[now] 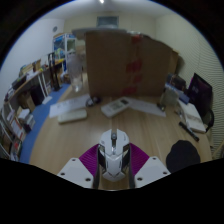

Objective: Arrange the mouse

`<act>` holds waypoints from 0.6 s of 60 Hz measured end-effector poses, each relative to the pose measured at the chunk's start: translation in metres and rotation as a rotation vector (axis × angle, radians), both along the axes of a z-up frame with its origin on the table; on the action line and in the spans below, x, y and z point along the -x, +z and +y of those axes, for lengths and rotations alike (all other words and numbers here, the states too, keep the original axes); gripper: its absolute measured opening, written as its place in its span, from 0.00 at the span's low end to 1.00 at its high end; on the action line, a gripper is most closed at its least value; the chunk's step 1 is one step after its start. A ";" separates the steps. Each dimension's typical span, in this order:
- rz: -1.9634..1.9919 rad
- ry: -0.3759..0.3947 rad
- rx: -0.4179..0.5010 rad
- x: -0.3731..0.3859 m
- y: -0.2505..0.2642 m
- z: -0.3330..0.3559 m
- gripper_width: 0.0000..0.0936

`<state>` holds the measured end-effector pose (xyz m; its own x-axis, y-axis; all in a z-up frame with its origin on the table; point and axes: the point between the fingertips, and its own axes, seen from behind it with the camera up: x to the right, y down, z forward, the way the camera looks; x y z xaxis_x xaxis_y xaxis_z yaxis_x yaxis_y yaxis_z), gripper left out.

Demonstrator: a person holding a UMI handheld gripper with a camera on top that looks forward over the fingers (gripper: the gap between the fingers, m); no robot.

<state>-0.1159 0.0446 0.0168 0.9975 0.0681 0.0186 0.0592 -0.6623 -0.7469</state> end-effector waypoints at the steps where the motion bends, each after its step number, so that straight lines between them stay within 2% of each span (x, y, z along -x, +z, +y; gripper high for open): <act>1: 0.009 -0.005 -0.017 0.002 0.011 0.000 0.43; 6: 0.042 -0.029 -0.124 0.004 0.079 0.000 0.43; 12: 0.015 -0.076 -0.252 -0.040 0.153 0.003 0.43; 18: -0.034 -0.102 -0.298 -0.111 0.180 0.000 0.43; 22: -0.082 -0.126 -0.272 -0.164 0.159 -0.009 0.43; 28: -0.077 -0.146 -0.172 -0.230 0.100 -0.031 0.43; 36: 0.001 -0.124 -0.058 -0.261 0.020 -0.048 0.43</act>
<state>0.1453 -0.0034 0.0370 0.9982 -0.0564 0.0179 -0.0210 -0.6201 -0.7842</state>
